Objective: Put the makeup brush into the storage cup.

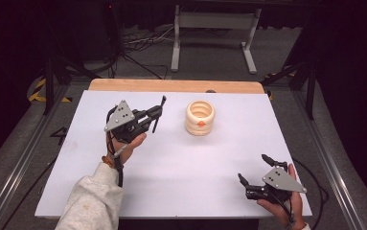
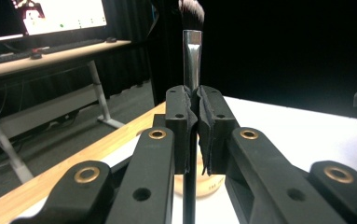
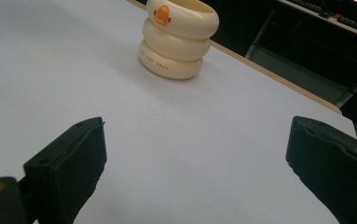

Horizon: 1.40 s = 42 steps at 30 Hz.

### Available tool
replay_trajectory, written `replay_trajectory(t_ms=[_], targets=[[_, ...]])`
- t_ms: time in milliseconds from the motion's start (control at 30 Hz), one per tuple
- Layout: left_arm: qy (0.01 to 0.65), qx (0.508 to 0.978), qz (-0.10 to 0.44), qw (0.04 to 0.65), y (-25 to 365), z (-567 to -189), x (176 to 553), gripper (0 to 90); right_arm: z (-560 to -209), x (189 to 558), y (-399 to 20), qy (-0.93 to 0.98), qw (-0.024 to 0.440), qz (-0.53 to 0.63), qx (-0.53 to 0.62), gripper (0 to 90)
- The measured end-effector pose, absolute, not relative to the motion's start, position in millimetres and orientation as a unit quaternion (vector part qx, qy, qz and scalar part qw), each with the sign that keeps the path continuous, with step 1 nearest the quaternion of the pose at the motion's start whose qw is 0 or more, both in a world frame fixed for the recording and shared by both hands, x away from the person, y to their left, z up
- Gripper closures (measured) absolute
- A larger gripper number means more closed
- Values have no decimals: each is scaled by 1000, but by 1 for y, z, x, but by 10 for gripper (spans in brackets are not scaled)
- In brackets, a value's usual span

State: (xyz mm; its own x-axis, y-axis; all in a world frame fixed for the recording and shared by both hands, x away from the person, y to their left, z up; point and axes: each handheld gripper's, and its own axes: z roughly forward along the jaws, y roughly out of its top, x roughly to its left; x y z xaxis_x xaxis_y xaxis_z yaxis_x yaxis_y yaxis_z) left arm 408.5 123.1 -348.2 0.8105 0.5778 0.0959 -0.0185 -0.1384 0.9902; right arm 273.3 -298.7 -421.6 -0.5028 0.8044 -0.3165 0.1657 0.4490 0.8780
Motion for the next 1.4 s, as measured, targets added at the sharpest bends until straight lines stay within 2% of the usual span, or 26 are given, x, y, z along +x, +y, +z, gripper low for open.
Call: replay_trajectory(t_ms=[967, 1400], targets=[[166, 692, 221, 667, 71, -312, 438, 837, -421, 273, -299, 759, 389, 416, 315, 57], [158, 691, 204, 675, 48, -309, 456, 837, -420, 273, -299, 758, 392, 418, 312, 57]])
